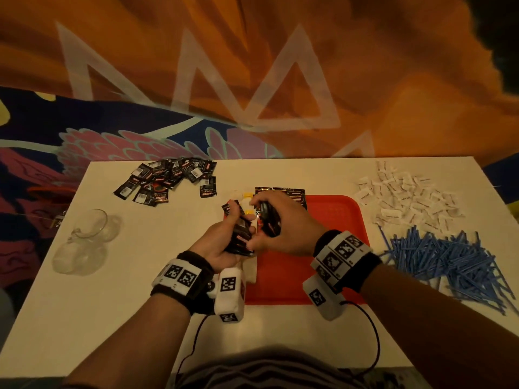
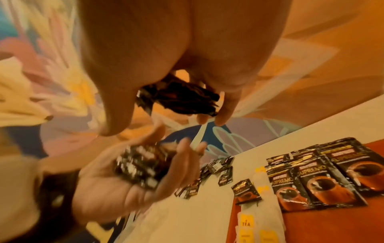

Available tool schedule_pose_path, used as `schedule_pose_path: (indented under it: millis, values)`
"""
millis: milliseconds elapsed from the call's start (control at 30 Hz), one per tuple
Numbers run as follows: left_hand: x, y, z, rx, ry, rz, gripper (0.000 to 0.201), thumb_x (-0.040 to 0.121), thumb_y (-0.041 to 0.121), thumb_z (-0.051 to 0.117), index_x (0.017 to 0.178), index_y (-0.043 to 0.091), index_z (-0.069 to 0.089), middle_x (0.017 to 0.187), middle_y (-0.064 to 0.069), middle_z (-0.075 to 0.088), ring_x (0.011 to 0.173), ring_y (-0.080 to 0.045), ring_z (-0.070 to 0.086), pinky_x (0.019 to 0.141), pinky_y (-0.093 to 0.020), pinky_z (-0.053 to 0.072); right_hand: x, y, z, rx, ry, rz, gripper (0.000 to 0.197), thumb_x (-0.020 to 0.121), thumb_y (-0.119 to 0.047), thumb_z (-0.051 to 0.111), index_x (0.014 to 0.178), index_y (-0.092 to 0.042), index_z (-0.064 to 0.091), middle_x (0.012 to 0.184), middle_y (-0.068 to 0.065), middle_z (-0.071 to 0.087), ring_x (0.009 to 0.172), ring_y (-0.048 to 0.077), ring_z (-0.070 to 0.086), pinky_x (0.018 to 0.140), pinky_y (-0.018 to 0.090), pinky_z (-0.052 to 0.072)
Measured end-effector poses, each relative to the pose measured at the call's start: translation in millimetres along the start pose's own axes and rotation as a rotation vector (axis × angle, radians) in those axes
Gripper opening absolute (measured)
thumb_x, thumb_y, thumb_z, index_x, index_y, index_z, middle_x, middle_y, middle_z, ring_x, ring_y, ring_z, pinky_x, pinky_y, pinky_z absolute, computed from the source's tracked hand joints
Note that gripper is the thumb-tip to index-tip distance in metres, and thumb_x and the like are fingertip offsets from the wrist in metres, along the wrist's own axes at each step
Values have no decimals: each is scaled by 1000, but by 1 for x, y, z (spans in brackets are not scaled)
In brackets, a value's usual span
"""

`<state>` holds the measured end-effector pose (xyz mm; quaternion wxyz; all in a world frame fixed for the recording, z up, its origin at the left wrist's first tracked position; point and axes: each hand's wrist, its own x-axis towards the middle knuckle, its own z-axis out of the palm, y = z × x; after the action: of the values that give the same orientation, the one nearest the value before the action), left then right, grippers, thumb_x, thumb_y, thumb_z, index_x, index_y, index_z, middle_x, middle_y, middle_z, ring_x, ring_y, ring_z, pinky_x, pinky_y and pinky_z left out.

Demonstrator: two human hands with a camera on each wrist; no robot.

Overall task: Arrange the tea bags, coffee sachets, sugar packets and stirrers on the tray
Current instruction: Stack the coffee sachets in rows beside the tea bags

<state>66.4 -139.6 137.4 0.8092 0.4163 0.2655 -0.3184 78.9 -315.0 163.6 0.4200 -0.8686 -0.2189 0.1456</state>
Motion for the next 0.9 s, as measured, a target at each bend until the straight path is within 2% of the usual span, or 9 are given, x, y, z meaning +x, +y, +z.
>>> schedule_pose_path:
  millis: [100,233,367,467,533,667,767,833,900]
  values:
    - [-6,-1,4,-8,-71,-21,82,85,76,29,120,12,65,107,-18,73,93,-27,74,77,-37,61,10,-5,19,-9,-124,-39,86,59,-47,89,128,-37,39,127,-8,44,114,8,45,99,28,43]
    - [-8,-2,-8,-223,-77,-38,86,87,77,33,131,9,59,108,-19,73,90,-30,74,69,-40,63,27,-6,34,-51,-197,-74,97,58,-47,90,136,-40,33,133,-6,43,120,9,43,102,30,41]
    - [-11,2,-31,-299,-127,-4,59,79,47,74,120,5,67,109,-19,70,94,-33,73,73,-41,62,40,-7,45,-12,-164,-144,92,64,-31,87,139,-29,34,131,-3,42,118,6,42,99,23,41]
    - [-8,3,-42,-267,-140,49,73,61,32,94,121,3,66,108,-20,71,95,-30,73,72,-38,61,51,-8,53,7,-204,-123,101,65,-35,88,145,-31,26,137,-3,42,121,9,45,101,26,42]
    - [-4,4,-48,-262,-117,71,72,74,47,78,128,3,58,107,-19,72,94,-28,74,70,-35,61,59,-8,59,17,-254,-108,100,65,-39,87,145,-31,27,130,-5,51,114,11,53,98,35,49]
    - [8,3,-60,-223,-47,120,89,67,46,84,139,5,51,105,-17,72,92,-25,74,68,-32,60,73,-4,71,12,-278,-79,105,59,-48,89,143,-32,30,132,-3,45,118,14,48,101,42,47]
    - [12,6,-63,-264,-72,78,68,87,56,48,137,9,52,93,-15,74,76,-21,75,57,-27,59,82,-6,74,-26,-296,-39,108,56,-57,87,143,-37,27,136,-4,43,121,15,47,101,43,46]
    - [16,7,-71,-257,-73,81,73,80,61,59,133,10,55,107,-17,73,93,-25,74,71,-33,62,85,-6,78,-160,-291,-83,108,60,-56,85,147,-35,25,143,-2,36,123,17,47,100,42,48]
    - [20,9,-81,-237,-82,97,84,63,48,89,130,8,58,119,-18,69,106,-29,70,85,-39,60,86,-4,86,-208,-273,-142,112,62,-53,85,151,-33,20,151,0,20,127,21,45,98,42,50]
